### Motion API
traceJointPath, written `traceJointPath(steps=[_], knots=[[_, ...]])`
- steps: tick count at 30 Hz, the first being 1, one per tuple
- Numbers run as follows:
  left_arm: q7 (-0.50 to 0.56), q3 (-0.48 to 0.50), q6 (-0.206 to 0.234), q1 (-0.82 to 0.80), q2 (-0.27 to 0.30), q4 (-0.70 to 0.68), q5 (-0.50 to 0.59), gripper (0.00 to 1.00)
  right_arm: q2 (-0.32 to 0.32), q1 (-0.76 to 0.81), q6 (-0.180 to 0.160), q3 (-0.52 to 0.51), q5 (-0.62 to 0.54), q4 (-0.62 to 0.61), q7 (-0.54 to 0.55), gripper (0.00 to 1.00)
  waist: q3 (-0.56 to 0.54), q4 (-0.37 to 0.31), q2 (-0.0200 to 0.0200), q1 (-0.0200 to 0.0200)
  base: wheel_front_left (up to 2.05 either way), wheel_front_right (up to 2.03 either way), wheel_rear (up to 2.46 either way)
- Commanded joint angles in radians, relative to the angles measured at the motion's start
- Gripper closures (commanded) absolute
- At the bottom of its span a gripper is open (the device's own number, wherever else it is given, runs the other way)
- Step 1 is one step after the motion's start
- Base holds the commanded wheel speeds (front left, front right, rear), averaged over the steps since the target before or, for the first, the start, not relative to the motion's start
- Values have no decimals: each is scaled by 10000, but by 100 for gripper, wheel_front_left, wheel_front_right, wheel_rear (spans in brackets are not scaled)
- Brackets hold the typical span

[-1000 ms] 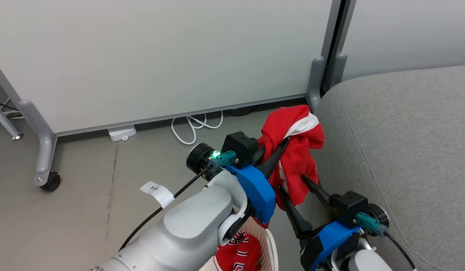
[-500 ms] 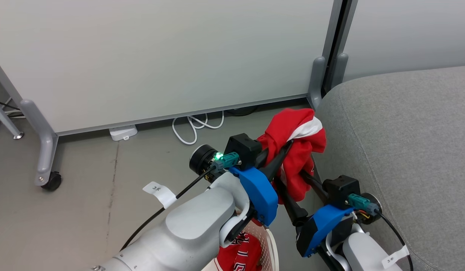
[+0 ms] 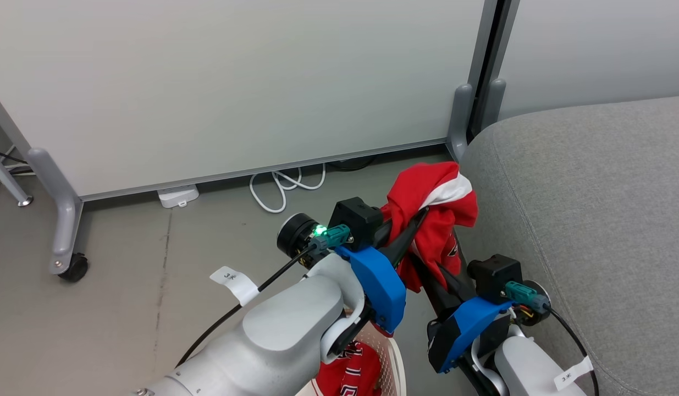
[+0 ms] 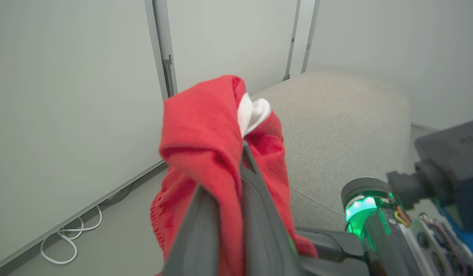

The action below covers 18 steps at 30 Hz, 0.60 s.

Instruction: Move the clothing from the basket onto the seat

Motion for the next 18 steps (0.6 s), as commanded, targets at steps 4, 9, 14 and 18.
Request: traceJointPath(steps=[4,9,14,18], knots=[[-51,2,-27,-177,3,20,-14,100,-22,-203,5,51,103,106,-122,100,-16,-33,0,-1,0,0,0],[-52,-4,-4,-164,3,19,-10,100,-22,-209,5,75,183,203,-197,100,-37,-51,0,-1,0,0,0],[-53,30,29,-129,3,-5,2,100,-22,-221,5,86,223,282,-259,100,-47,-69,0,-1,0,0,0],[-53,116,-3,-99,3,-78,71,29,-22,-234,5,81,211,330,-296,100,-54,-82,0,-1,0,0,0]])
